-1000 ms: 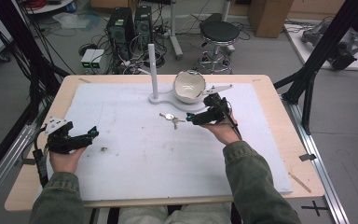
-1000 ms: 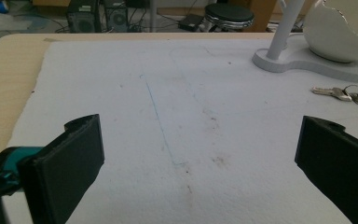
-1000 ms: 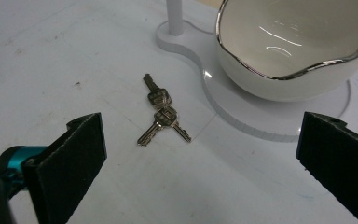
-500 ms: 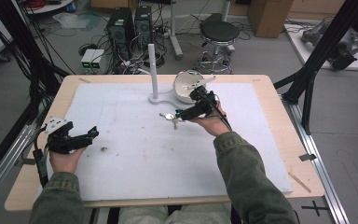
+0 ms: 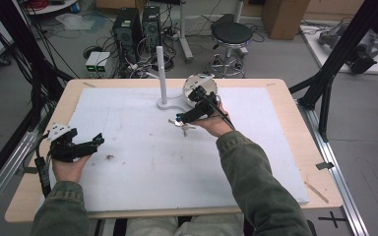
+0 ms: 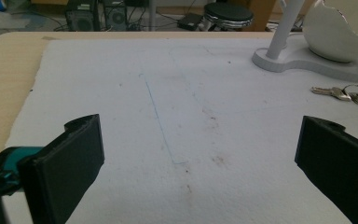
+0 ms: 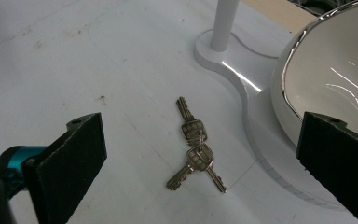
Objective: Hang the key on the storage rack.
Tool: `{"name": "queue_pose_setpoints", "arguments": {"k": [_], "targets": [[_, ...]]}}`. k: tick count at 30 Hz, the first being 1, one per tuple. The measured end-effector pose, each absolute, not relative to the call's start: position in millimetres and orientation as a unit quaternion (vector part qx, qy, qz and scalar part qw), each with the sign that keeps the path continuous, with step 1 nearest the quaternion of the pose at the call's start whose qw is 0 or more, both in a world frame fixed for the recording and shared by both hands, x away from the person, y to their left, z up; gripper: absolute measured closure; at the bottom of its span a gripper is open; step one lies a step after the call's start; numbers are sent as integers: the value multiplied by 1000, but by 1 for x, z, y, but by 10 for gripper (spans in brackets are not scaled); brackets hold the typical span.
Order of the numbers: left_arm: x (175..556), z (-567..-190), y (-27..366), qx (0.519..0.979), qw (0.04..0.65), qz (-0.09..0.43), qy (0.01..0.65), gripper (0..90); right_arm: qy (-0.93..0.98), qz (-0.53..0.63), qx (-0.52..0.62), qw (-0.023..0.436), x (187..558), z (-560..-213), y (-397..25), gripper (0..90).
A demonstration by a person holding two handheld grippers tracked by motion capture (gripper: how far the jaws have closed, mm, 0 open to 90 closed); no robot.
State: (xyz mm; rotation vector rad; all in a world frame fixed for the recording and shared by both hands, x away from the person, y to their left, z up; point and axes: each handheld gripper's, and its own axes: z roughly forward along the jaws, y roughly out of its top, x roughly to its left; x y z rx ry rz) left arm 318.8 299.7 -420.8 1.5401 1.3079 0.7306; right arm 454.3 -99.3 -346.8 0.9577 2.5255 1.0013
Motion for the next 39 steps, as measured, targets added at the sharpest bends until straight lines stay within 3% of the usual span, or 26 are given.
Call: {"name": "queue_pose_setpoints", "arguments": {"k": [20, 39], "targets": [[319, -421, 300, 630, 477, 298, 536, 17, 891, 308, 313, 115, 480, -349, -73, 6], [320, -421, 300, 629, 479, 296, 536, 17, 912, 274, 297, 70, 505, -376, -43, 8]]}}
